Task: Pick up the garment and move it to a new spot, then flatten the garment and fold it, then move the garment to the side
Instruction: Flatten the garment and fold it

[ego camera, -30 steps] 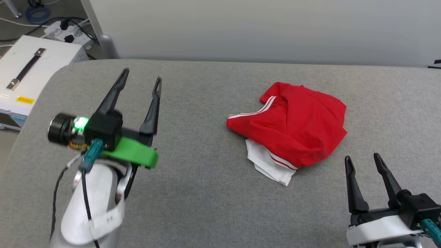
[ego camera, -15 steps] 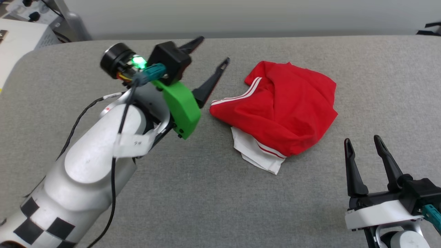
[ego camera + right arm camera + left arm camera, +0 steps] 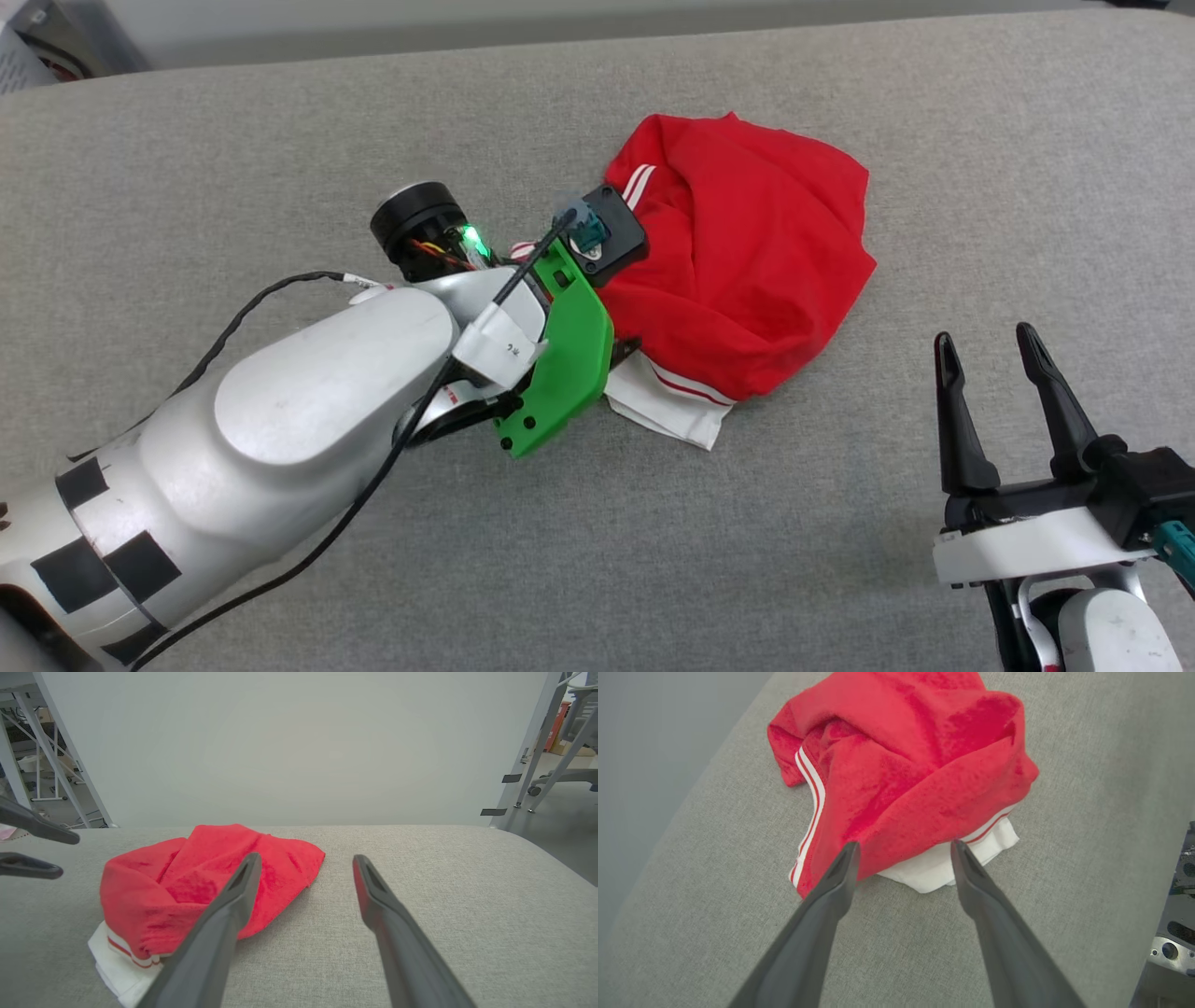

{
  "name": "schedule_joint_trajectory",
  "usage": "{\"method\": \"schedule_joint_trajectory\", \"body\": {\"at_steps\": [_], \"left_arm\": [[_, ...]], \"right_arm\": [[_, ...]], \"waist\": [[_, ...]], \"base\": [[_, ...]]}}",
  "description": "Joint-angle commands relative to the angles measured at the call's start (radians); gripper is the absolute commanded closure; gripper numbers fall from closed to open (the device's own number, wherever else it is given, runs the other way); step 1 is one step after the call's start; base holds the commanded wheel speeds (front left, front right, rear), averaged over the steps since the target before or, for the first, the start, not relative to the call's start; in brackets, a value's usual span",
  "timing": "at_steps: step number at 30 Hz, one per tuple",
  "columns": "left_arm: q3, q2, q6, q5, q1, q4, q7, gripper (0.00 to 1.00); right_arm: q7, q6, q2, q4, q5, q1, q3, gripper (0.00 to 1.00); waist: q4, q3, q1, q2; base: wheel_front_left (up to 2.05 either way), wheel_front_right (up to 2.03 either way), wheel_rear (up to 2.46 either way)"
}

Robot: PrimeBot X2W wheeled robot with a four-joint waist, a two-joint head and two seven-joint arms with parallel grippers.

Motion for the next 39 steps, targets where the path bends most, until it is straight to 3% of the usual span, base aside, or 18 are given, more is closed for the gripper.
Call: {"method": "schedule_joint_trajectory", "body": {"at_steps": [1,8,17,26,27,28,39], "left_arm": [[-0.019,0.008,-0.003,-0.022,-0.025,-0.002,0.025,0.0],[-0.054,0.008,-0.003,-0.02,-0.021,-0.007,0.147,0.0],[-0.055,0.018,-0.003,0.082,0.082,-0.052,0.326,0.0],[-0.055,0.04,-0.003,0.124,0.121,-0.047,0.321,0.0],[-0.055,0.04,-0.003,0.119,0.117,-0.043,0.312,0.74],[-0.055,0.038,-0.003,0.112,0.112,-0.036,0.3,1.0],[-0.055,0.027,-0.003,0.014,0.008,0.03,0.091,1.0]], "right_arm": [[-0.006,-0.001,-0.003,-0.005,0.011,-0.021,0.001,0.0],[-0.006,-0.001,-0.003,-0.007,0.03,-0.062,0.017,0.0],[-0.006,-0.001,-0.003,0.0,0.054,-0.115,0.043,0.0],[-0.006,-0.001,-0.003,0.003,0.059,-0.124,0.045,0.0],[-0.006,-0.001,-0.003,0.004,0.059,-0.124,0.046,0.0],[-0.006,-0.001,-0.003,0.004,0.058,-0.124,0.047,0.0],[-0.006,-0.001,-0.003,0.015,0.052,-0.113,0.048,0.0]], "waist": [[-0.026,0.034,-0.0001,0.0],[-0.061,0.101,-0.0001,0.0],[-0.105,0.163,-0.0001,0.0],[-0.115,0.181,-0.0001,0.0],[-0.113,0.182,-0.0001,0.0],[-0.112,0.183,-0.0001,0.0],[-0.093,0.141,-0.0001,0.0]], "base": [[0.0,0.0,0.0],[0.0,0.0,0.0],[0.0,0.0,0.0],[0.0,0.0,0.0],[0.0,0.0,0.0],[0.0,0.0,0.0],[0.0,0.0,0.0]]}}
